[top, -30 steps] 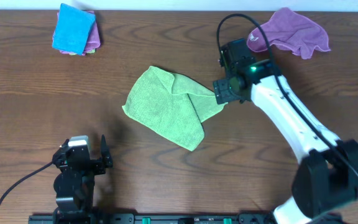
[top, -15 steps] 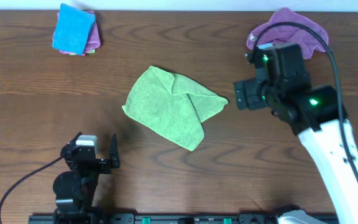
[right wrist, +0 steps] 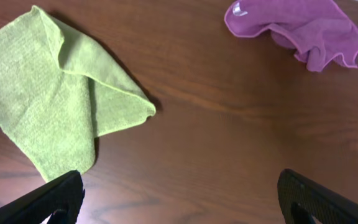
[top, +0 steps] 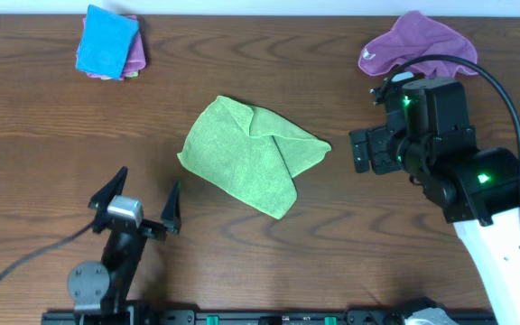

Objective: Fold the cloth
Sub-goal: 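Reach the left gripper to the green cloth's upper left corner and grasp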

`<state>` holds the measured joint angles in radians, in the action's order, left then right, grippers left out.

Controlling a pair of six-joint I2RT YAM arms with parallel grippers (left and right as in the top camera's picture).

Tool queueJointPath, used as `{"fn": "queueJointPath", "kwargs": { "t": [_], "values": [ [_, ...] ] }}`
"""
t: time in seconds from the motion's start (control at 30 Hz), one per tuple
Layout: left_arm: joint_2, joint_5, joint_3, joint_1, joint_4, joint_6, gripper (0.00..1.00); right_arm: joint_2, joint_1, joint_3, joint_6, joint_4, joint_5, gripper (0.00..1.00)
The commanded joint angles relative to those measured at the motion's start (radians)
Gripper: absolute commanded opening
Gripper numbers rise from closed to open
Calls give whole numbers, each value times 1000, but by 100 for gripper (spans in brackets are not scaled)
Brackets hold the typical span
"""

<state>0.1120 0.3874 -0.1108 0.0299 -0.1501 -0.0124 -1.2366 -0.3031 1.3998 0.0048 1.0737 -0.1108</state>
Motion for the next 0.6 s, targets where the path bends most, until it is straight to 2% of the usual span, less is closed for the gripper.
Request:
{"fn": "queueJointPath", "kwargs": {
  "t": [0.0, 0.1, 0.23, 0.43, 0.57],
  "values": [
    [183, 95, -22, 1, -34, 65, 95, 8, 9, 10, -30, -27, -18, 99],
    [457, 142, -138, -23, -56, 44, 95, 8, 12, 10, -37, -68, -20, 99],
    [801, 137, -384, -82, -6, -75, 95, 8, 31, 10, -36, -73, -20, 99],
    [1261, 53, -845, -189, 293, -288, 95, 8, 80, 10, -4, -56, -20, 99],
    [1488, -36, -1130, -253, 468, -410, 95, 8, 115, 10, 2, -61, -19, 99]
  ]
}}
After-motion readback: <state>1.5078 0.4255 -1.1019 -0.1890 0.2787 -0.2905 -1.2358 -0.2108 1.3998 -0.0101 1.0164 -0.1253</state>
